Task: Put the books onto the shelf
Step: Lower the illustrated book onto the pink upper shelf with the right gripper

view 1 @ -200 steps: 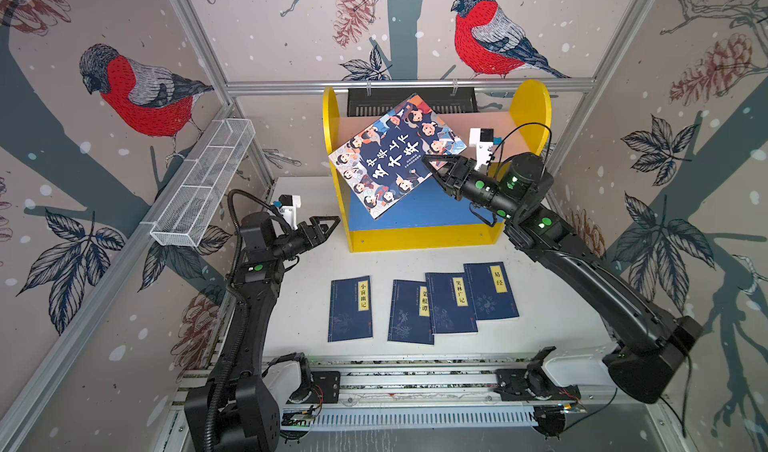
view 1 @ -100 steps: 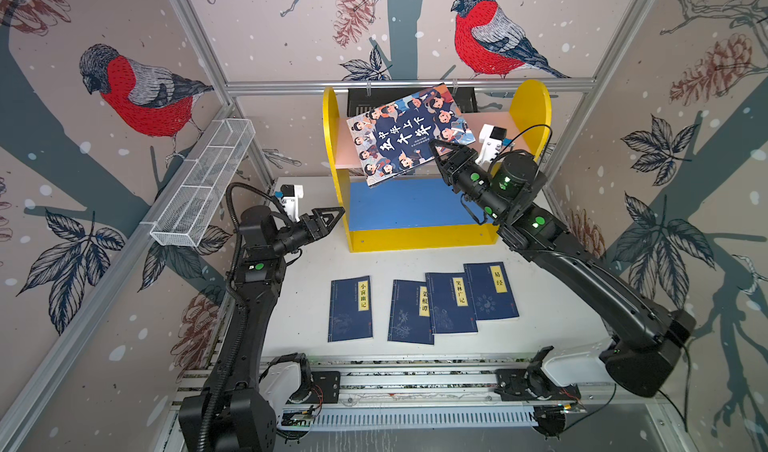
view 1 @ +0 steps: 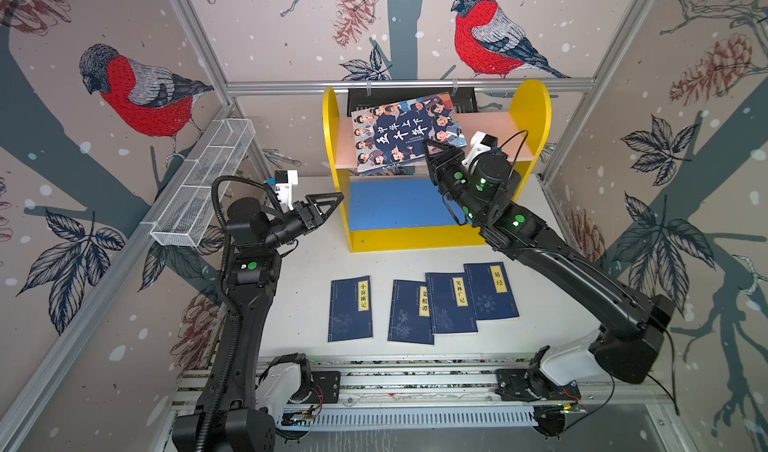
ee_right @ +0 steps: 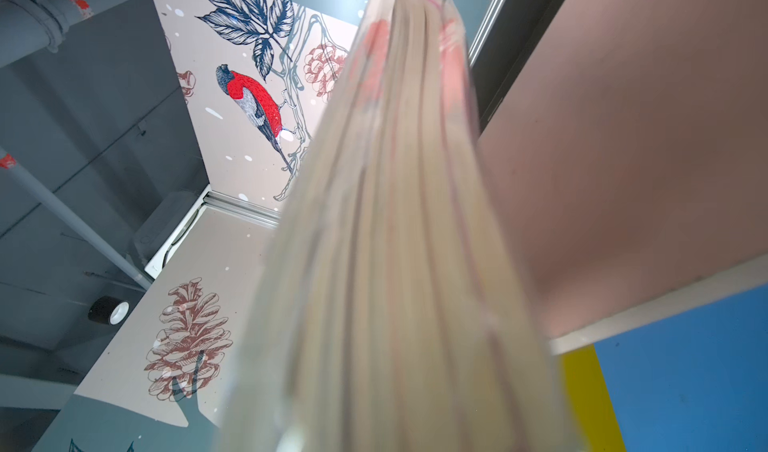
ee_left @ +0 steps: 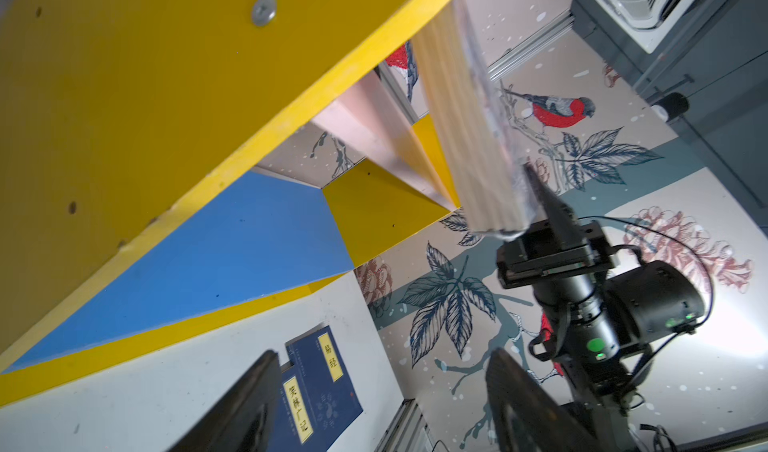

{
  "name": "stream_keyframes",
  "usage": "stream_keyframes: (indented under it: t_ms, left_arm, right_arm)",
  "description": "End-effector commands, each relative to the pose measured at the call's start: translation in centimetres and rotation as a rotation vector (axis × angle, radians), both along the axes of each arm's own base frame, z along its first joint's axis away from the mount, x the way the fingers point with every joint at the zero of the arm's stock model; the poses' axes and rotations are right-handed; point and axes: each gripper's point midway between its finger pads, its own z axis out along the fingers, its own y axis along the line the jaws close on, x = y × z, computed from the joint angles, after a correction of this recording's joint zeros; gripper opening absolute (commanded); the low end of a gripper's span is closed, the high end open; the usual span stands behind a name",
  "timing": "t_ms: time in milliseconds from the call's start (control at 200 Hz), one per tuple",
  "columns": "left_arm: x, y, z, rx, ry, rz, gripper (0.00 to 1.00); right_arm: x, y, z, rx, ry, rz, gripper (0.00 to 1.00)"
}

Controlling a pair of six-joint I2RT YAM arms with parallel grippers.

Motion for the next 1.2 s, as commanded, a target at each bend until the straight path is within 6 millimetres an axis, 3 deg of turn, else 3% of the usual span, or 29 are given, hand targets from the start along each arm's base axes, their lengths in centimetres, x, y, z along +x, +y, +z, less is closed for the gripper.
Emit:
stream_keyframes:
  t_ms: [0, 315, 686, 766, 1196]
  left_arm:
    - [-1.1, -0.2, 3.8, -0.05, -0.072, -0.017, 0.79]
    - [0.2, 0.9, 6.3, -0.127, -0.095, 0.068, 0.79]
    - [0.5, 1.1, 8.0, -0.13, -0.132, 0.081, 0.8]
    - [0.8, 1.3, 7.9, -0.138, -0.109, 0.104, 0.79]
    - [1.2, 1.5, 9.0, -0.11, -0.152, 0.149, 0.8]
  right_arm:
    - [-0.5, -1.2, 4.1, 0.203, -0.068, -0.018, 0.02]
    - [-0.1, 0.2, 3.4, 0.229, -0.022, 0.021, 0.02]
    - [0.3, 1.2, 2.5, 0.277, 0.039, 0.042, 0.14]
    - [0.3, 1.6, 2.1, 0.305, 0.051, 0.058, 0.25]
    - [0.6, 3.5, 1.3, 0.31, 0.095, 0.101, 0.58]
